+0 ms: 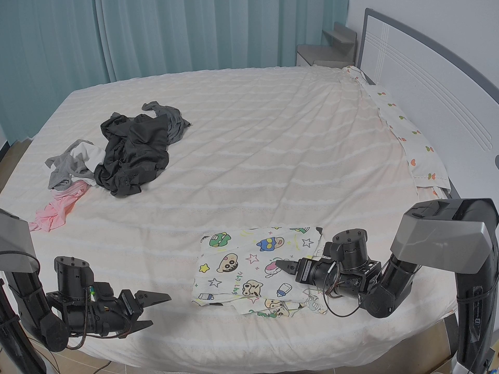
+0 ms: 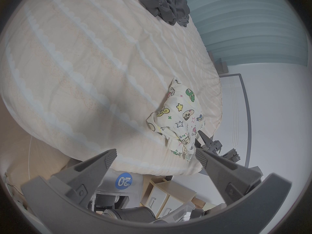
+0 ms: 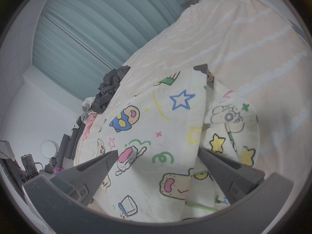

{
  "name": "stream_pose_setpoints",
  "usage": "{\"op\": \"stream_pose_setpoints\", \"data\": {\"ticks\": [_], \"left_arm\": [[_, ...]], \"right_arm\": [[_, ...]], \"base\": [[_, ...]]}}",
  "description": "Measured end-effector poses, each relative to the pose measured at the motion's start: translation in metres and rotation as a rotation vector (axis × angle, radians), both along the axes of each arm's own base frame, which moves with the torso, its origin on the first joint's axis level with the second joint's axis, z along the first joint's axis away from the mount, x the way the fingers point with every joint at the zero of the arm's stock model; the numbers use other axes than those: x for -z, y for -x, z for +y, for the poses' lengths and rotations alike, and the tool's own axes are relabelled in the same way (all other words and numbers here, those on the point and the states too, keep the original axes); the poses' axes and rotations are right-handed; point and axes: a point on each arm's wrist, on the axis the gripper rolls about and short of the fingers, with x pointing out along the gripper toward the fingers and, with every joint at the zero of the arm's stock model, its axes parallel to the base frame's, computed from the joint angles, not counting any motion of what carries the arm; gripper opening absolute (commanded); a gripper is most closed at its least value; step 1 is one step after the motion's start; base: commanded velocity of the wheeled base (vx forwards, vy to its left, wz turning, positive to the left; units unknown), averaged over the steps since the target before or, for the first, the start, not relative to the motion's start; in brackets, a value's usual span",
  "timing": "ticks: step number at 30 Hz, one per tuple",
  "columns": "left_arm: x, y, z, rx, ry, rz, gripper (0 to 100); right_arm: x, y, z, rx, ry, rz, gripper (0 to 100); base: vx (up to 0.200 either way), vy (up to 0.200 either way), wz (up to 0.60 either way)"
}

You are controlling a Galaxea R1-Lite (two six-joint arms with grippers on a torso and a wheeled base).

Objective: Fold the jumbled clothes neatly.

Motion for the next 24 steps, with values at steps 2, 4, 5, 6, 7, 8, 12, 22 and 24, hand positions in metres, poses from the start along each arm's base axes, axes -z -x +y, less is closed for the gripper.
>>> {"op": "stream_pose_setpoints", "data": {"ticks": [2,4,5,6,7,8,12,22,24], "left_arm": [[0.000,0.000,0.000,0.000,0.000,0.000,100],[0.000,0.000,0.000,0.000,0.000,0.000,100],[0.000,0.000,0.000,0.000,0.000,0.000,100],[0.000,0.000,0.000,0.000,0.000,0.000,100],[0.000,0.000,0.000,0.000,0.000,0.000,100],[0.000,0.000,0.000,0.000,0.000,0.000,100],[0.000,0.000,0.000,0.000,0.000,0.000,100],[0.000,0.000,0.000,0.000,0.000,0.000,100],[0.000,0.000,0.000,0.000,0.000,0.000,100]], "right_arm": [[0.000,0.000,0.000,0.000,-0.001,-0.003,0],[0.000,0.000,0.000,0.003,-0.002,-0.004,0],[0.000,0.000,0.000,0.005,0.000,-0.004,0],[-0.001,0.000,-0.001,0.008,0.002,-0.004,0],[-0.001,0.000,-0.001,0.011,0.003,-0.004,0],[-0.001,0.001,-0.001,0.014,0.005,-0.005,0],[-0.002,0.002,-0.004,0.021,0.009,-0.003,0],[-0.009,0.006,-0.013,0.049,-0.007,0.007,0],[-0.012,0.007,-0.017,0.059,-0.009,0.009,0]], "base": [[0.000,0.000,0.00],[0.000,0.000,0.00],[0.000,0.000,0.00],[0.000,0.000,0.00],[0.000,0.000,0.00],[0.000,0.000,0.00],[0.000,0.000,0.00],[0.000,0.000,0.00],[0.000,0.000,0.00]]}}
